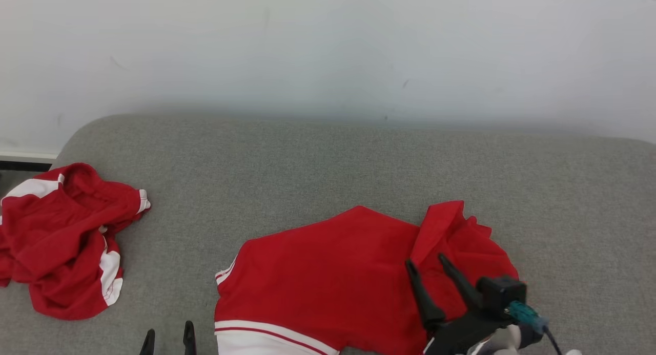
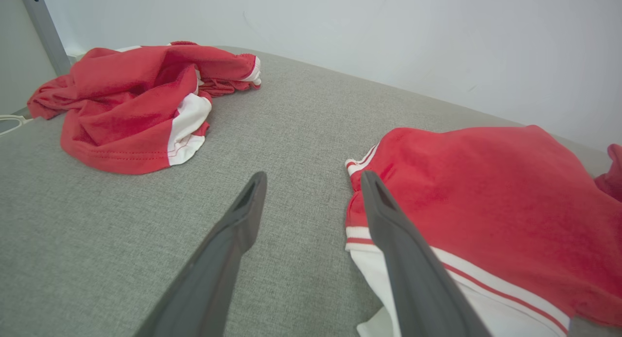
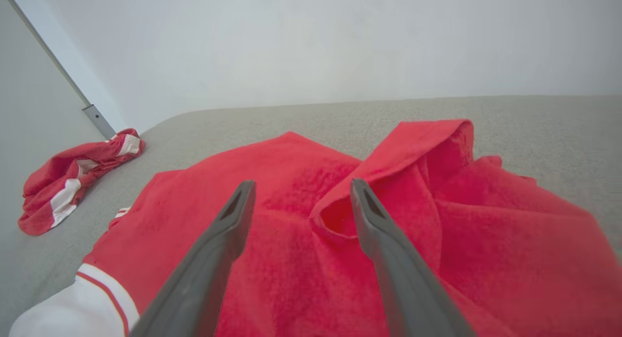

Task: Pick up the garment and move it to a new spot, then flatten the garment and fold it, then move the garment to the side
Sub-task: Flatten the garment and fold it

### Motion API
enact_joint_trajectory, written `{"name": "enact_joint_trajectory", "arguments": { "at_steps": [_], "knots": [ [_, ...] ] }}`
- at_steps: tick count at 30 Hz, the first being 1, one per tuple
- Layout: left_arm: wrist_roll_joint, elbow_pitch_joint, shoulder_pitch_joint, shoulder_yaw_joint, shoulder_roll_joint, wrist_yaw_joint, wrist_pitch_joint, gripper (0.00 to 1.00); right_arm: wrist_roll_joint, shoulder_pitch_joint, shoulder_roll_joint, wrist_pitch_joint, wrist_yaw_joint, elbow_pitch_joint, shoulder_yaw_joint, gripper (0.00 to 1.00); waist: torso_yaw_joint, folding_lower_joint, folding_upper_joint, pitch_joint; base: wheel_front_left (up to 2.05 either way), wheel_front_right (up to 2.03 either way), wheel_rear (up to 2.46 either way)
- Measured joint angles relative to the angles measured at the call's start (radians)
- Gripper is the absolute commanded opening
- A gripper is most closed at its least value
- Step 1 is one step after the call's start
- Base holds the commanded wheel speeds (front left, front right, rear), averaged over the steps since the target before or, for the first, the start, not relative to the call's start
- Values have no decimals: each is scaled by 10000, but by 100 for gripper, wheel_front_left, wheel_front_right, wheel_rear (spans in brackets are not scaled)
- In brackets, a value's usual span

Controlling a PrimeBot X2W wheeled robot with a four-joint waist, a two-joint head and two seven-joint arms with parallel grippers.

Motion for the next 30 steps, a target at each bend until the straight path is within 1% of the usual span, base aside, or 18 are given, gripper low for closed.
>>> {"name": "enact_joint_trajectory", "arguments": {
  "at_steps": [3, 6, 8, 12, 15, 16, 21, 25, 27, 30],
  "knots": [
    [13, -15, 172, 29, -4, 0, 0, 100, 405, 137, -224, -309, 0, -510, -562, 100, -79, 0, 0, -79, 0, 0, 0],
    [21, -40, 194, 59, -6, 0, 0, 100, 387, 597, -694, -474, 0, -1271, -1396, 100, -168, 0, 0, -151, 0, 0, 0],
    [29, -52, 219, 69, -6, 0, 0, 100, 316, 1043, -842, -527, 0, -1745, -2065, 100, -220, 0, 0, -199, 0, 0, 0],
    [73, -75, 371, 81, 19, 0, 0, 100, -104, 1908, -848, -541, 0, -2663, -3131, 100, -321, 0, 0, -266, 0, 0, 0],
    [196, -27, 370, 29, 102, 12, 2, 100, -290, 2543, -656, -399, 0, -3114, -3563, 100, -355, 0, 0, -290, 0, 0, 0],
    [330, 33, 371, -67, 205, 2, 111, 100, -422, 2899, -493, -157, 0, -3296, -3534, 100, -365, 0, 0, -282, 0, 0, 0],
    [339, 209, 383, -627, 251, -449, 564, 100, -637, 3131, -435, 560, 0, -3158, -2899, 100, -406, 0, 0, -177, 0, 0, 0],
    [537, 451, 591, -1269, 221, -800, 884, 100, -677, 2876, -763, 1083, 0, -2650, -2245, 100, -420, 0, 0, -90, 0, 0, 0],
    [554, 556, 714, -1476, 136, -878, 970, 100, -663, 2652, -940, 1306, 0, -2441, -1971, 100, -408, 0, 0, -71, 0, 0, 0],
    [560, 779, 849, -1595, 100, -882, 1011, 100, -539, 2372, -1252, 1515, 0, -2033, -1584, 100, -366, 0, 0, -48, 0, 0, 0]
  ]
}}
